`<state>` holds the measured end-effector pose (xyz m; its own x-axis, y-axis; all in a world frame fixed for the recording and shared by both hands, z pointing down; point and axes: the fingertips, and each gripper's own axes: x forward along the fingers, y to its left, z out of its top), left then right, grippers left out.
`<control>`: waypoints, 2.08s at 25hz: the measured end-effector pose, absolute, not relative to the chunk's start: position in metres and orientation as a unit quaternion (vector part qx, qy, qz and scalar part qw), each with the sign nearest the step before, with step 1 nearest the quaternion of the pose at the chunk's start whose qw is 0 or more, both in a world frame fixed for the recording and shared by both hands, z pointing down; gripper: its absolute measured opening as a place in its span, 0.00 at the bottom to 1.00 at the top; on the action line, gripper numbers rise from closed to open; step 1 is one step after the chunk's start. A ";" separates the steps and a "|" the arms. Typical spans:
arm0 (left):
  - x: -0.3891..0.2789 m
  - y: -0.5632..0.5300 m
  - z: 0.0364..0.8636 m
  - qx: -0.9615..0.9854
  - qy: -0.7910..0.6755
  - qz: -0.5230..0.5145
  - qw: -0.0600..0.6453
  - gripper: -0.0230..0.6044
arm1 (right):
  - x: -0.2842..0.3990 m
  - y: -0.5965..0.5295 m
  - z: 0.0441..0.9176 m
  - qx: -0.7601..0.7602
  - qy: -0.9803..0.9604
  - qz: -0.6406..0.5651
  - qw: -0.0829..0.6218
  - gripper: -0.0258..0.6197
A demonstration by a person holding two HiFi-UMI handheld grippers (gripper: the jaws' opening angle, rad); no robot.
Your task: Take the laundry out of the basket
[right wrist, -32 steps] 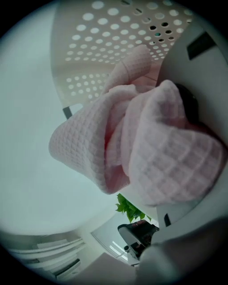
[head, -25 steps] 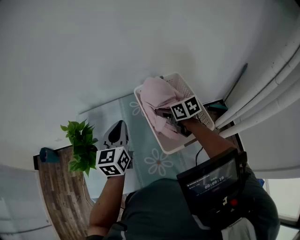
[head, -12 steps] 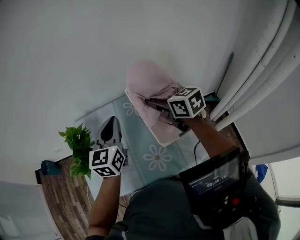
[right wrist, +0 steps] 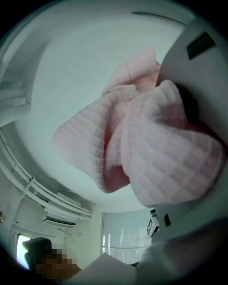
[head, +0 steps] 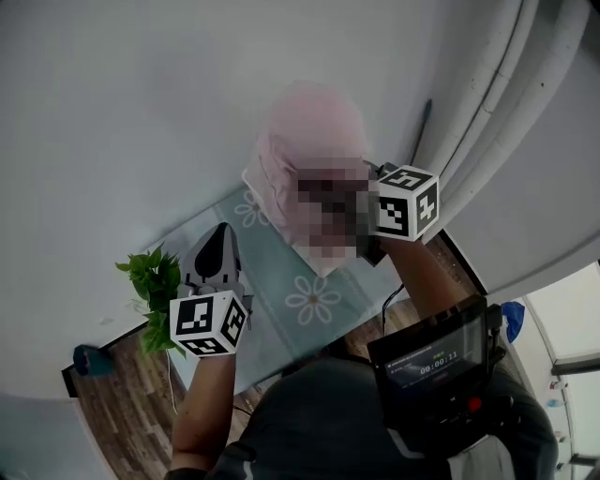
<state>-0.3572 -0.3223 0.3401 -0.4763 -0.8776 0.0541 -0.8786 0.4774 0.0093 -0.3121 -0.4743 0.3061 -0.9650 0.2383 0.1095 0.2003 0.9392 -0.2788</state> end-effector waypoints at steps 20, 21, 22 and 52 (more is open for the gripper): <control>-0.227 -0.324 0.323 0.616 -0.787 -0.018 -0.008 0.04 | -0.078 -0.458 0.264 0.055 -0.988 0.144 -0.027 0.45; -0.229 -0.327 0.323 0.616 -0.788 -0.021 -0.003 0.04 | -0.076 -0.459 0.267 0.057 -0.987 0.148 -0.025 0.45; -0.231 -0.330 0.323 0.615 -0.788 -0.025 0.004 0.04 | -0.077 -0.460 0.270 0.058 -0.986 0.152 -0.021 0.45; -0.146 -0.402 0.322 0.642 -0.766 -0.015 0.016 0.04 | 0.012 -0.507 0.311 0.122 -0.983 0.136 0.001 0.45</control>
<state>-0.1462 -0.4019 0.3218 -0.1747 -0.9846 0.0043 -0.9836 0.1747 0.0438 0.0122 -0.5071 0.3115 -0.9700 -0.2405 0.0344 -0.2408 0.9332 -0.2667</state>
